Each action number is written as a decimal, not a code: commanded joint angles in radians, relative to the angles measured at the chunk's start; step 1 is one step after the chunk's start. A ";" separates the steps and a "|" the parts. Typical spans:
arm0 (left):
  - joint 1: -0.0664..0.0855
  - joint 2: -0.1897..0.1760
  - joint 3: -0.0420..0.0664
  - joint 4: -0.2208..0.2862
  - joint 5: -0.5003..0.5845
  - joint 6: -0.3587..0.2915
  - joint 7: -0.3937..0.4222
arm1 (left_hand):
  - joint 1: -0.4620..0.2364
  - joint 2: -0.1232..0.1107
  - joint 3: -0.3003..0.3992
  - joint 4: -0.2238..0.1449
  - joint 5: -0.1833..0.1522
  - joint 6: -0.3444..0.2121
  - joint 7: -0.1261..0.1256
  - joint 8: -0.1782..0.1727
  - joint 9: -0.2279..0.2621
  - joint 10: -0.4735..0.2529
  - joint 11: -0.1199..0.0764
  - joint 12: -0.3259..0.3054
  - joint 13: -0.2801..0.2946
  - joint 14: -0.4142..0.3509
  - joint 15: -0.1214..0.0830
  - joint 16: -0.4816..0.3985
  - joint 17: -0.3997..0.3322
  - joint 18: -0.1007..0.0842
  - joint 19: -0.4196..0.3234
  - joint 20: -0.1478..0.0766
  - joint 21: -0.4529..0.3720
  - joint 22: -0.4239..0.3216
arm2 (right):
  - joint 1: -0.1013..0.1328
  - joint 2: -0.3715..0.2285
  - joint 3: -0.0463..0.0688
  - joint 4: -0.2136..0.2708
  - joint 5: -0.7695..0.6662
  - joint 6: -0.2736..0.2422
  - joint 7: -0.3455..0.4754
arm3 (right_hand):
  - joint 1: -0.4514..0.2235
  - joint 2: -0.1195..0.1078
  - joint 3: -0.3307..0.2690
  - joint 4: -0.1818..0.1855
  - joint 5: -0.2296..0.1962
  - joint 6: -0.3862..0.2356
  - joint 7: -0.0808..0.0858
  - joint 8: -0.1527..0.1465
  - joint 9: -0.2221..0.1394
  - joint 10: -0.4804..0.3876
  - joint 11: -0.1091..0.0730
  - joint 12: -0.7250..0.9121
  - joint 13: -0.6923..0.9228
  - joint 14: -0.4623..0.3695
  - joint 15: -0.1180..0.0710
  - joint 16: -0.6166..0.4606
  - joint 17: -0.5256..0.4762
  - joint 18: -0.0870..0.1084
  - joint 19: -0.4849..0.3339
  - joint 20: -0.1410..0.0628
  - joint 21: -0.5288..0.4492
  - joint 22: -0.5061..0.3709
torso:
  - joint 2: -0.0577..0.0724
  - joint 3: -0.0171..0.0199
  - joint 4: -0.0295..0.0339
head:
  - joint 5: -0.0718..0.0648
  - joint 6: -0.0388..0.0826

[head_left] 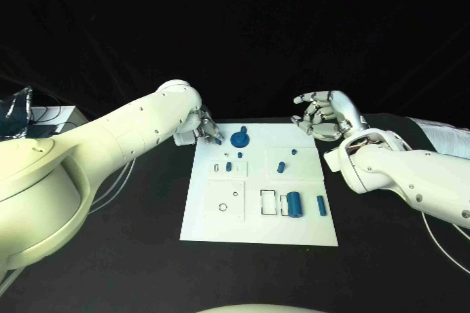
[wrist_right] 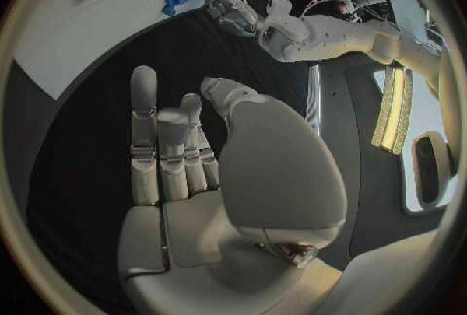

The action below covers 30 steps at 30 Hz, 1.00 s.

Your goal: Assemble the parts on the task board

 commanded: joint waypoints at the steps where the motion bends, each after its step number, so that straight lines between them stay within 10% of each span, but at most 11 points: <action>1: 0.000 0.003 0.000 0.000 0.017 0.001 0.032 | 0.012 -0.012 0.075 -0.022 0.004 -0.009 0.000 0.010 0.009 -0.007 -0.002 -0.005 -0.005 0.056 -0.008 0.003 0.147 -0.016 -0.005 -0.003 0.000 0.000 | 0.000 0.002 0.001 0.000 -0.002 -0.006 0.013 | -0.008 -0.001 0.001 -0.005 0.006 -0.003 0.004 0.000 0.002 -0.005 0.000 -0.004 -0.002 -0.002 -0.001 -0.006 0.001 0.013 0.007 0.000 -0.005 -0.002 | 0.000 0.0006 -0.0001 | 0.000 -0.003; 17: 0.000 -0.013 0.000 0.020 0.055 0.003 0.038 | -0.024 -0.023 0.335 -0.180 0.014 -0.023 -0.004 0.077 0.070 0.034 -0.008 0.008 0.016 0.061 -0.014 0.012 0.160 -0.018 -0.003 -0.007 0.008 0.013 | 0.000 0.003 0.001 -0.007 0.000 -0.004 0.014 | -0.010 0.000 0.004 -0.007 0.018 -0.001 0.004 0.002 0.004 -0.002 -0.001 -0.003 -0.008 0.004 -0.002 -0.007 0.007 0.013 0.014 -0.001 -0.009 -0.006 | -0.002 0.0008 0.0013 | 0.003 -0.005; 30: -0.010 -0.138 0.000 0.207 0.115 -0.110 -0.004 | -0.056 -0.031 0.379 -0.224 0.044 -0.007 -0.009 0.095 0.086 0.079 -0.015 0.035 0.051 0.070 -0.020 0.020 0.177 -0.022 0.013 -0.011 0.025 0.035 | 0.000 -0.013 0.000 -0.013 0.019 -0.018 0.053 | -0.008 -0.001 0.011 -0.013 0.042 0.000 0.003 0.004 0.007 -0.002 -0.002 -0.002 -0.017 0.008 -0.003 -0.020 0.006 0.012 0.022 -0.003 -0.016 -0.013 | -0.017 -0.0004 0.0198 | -0.009 -0.013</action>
